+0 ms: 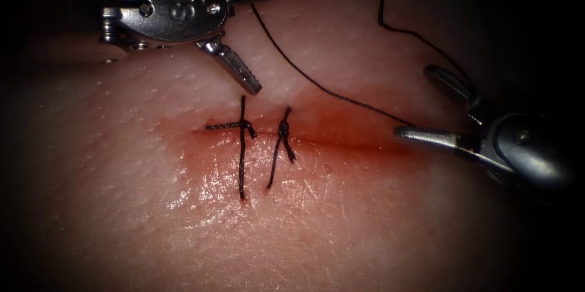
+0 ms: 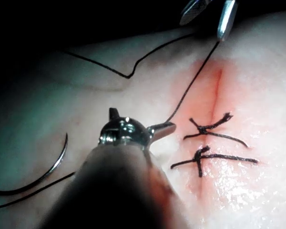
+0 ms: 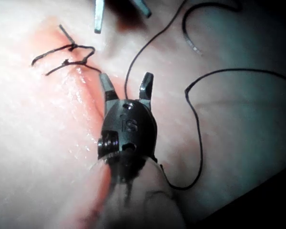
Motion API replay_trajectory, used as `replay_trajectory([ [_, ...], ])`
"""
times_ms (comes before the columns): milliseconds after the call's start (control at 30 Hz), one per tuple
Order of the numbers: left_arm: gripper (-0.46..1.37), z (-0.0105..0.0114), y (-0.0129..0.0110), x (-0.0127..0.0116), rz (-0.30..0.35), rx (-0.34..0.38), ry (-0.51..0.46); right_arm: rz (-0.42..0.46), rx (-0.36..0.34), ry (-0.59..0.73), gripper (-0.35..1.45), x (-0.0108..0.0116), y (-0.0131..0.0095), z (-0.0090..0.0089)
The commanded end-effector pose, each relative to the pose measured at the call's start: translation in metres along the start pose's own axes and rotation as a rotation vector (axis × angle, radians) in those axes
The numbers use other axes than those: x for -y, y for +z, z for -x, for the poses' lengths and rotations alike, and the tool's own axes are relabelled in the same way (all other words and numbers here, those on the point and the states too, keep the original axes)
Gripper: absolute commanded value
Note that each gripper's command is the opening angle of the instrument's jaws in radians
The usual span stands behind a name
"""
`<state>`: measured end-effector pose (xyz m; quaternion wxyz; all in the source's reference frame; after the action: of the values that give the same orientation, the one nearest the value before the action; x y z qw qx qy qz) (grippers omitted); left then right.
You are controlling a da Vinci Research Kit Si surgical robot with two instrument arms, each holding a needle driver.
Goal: Wound Closure
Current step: Grab the needle using the left gripper
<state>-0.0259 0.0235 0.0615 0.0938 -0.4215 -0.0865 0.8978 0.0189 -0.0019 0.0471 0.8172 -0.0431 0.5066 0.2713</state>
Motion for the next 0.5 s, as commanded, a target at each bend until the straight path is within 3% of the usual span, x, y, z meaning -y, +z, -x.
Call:
replay_trajectory([
  [33, 0.68, 0.0004, 0.0008, 0.0, 0.015, 0.018, 0.012, -0.009, -0.001, -0.001, 1.35, 0.0001, 0.0, 0.0],
  [500, 0.7, 0.0035, 0.0072, 0.0002, 0.046, 0.134, 0.058, -0.011, -0.003, -0.002, 1.35, 0.0005, -0.0002, -0.0001],
])
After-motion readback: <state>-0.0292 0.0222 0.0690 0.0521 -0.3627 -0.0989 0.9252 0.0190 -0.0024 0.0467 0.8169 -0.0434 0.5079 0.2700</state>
